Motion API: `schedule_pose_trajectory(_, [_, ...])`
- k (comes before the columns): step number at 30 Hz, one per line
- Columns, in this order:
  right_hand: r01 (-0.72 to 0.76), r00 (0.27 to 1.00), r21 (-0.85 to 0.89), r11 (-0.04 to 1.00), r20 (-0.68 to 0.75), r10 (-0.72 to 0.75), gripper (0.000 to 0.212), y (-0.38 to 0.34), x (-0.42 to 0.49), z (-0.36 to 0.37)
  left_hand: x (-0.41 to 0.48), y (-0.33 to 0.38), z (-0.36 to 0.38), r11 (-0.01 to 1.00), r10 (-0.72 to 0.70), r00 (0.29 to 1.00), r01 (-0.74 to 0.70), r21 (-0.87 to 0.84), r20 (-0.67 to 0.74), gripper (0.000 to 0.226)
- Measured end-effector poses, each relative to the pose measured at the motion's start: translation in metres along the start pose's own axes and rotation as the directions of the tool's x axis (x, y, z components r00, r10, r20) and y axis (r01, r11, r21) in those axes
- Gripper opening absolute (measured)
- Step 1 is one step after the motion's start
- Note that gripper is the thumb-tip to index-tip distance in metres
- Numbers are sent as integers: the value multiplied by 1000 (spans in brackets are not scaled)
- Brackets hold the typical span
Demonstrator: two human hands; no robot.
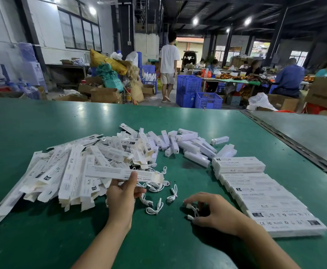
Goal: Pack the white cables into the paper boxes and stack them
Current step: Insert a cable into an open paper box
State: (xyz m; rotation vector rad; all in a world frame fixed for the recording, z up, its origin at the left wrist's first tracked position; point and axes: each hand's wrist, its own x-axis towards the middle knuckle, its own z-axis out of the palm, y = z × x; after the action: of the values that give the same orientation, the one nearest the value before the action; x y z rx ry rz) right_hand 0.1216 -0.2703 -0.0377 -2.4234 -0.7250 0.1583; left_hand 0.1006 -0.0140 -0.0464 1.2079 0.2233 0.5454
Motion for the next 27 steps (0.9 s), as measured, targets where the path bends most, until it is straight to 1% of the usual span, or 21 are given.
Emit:
schedule_pose_trajectory(2, [8,993,-36,999,-113,-12,32,0,3,7,0,0,0,1000,-2,1000,2,0,0,33])
schedule_pose_trajectory(3, [3,987,-47,999,-160,-11,32,0,5,9,0,0,-1,1000,-2,1000,2,-1,-1,34])
schedule_pose_trajectory(5, [-35,973,-101,994,-228,11,41,0,8,15,0,0,-1,1000,-2,1000,2,-4,-4,36])
schedule_pose_trajectory(6, [-69,968,-137,988,-249,33,46,0,9,17,0,0,-1,1000,-1,1000,1,-5,-5,36])
schedule_pose_trajectory(8, [-133,958,-177,975,-274,81,48,-3,11,20,-1,0,-1,1000,2,1000,-2,-8,0,35])
schedule_pose_trajectory(10, [-150,954,-200,968,-285,89,42,-5,12,21,-1,0,0,1000,5,1000,-4,-13,5,33])
schedule_pose_trajectory(13, [-138,953,-238,961,-295,64,28,-6,12,22,-2,0,0,1000,10,1000,-10,-11,7,27])
schedule_pose_trajectory(15, [-138,957,-247,959,-284,64,24,-5,12,20,-2,0,-1,1000,8,1000,-8,-3,4,24])
schedule_pose_trajectory(18, [-85,968,-246,966,-249,21,33,0,10,14,-1,0,-1,1000,6,1000,-6,3,-3,22])
schedule_pose_trajectory(20, [-25,981,-214,977,-194,-17,37,0,7,7,-1,-1,-1,1000,9,1000,-9,9,-5,21])
schedule_pose_trajectory(22, [-1,995,-193,981,-95,-18,38,1,3,-1,0,-2,-1,1000,12,1000,-12,20,-8,18])
schedule_pose_trajectory(25, [-25,1000,-224,974,4,26,59,5,-2,-12,1,-3,0,999,9,1000,-8,35,-12,15])
schedule_pose_trajectory(27, [-39,999,-226,973,17,44,62,8,-4,-15,1,-3,0,999,6,1000,-5,38,-11,14])
